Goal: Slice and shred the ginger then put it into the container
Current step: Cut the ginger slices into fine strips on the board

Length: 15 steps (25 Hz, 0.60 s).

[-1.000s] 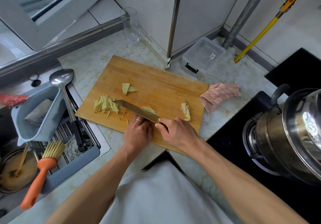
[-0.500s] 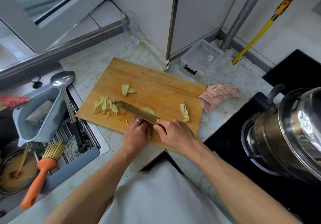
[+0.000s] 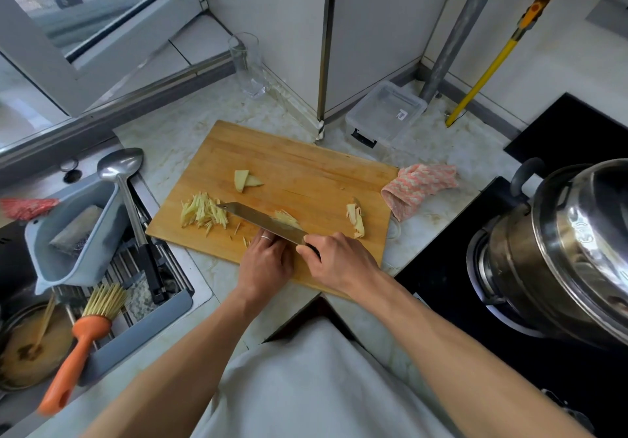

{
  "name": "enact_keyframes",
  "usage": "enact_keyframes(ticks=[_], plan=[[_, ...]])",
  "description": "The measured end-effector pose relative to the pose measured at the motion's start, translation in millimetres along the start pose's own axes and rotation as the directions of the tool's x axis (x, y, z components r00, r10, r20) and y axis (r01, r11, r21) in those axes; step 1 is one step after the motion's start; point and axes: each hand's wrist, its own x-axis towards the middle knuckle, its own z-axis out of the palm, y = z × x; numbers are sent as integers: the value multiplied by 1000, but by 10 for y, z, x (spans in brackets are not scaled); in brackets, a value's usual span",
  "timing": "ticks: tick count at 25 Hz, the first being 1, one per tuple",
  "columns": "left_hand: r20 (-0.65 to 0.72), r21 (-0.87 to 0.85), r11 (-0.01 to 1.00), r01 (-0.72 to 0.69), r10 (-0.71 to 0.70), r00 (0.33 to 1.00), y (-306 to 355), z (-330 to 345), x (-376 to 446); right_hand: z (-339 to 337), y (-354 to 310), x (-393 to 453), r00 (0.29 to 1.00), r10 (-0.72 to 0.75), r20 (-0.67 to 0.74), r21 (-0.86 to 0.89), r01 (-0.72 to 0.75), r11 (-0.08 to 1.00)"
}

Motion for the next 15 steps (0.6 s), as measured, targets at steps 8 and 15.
enact_keyframes(ticks=[8,15], plan=[[-14,-10,1000,10,-10,1000,-8,19,10,21,13,32,1000,-23,-1,-10,23,1000],[-39,-4,1000,4,-4,999,-52,68,-2,-38,53,-9,999,-34,31,-7,34,999]])
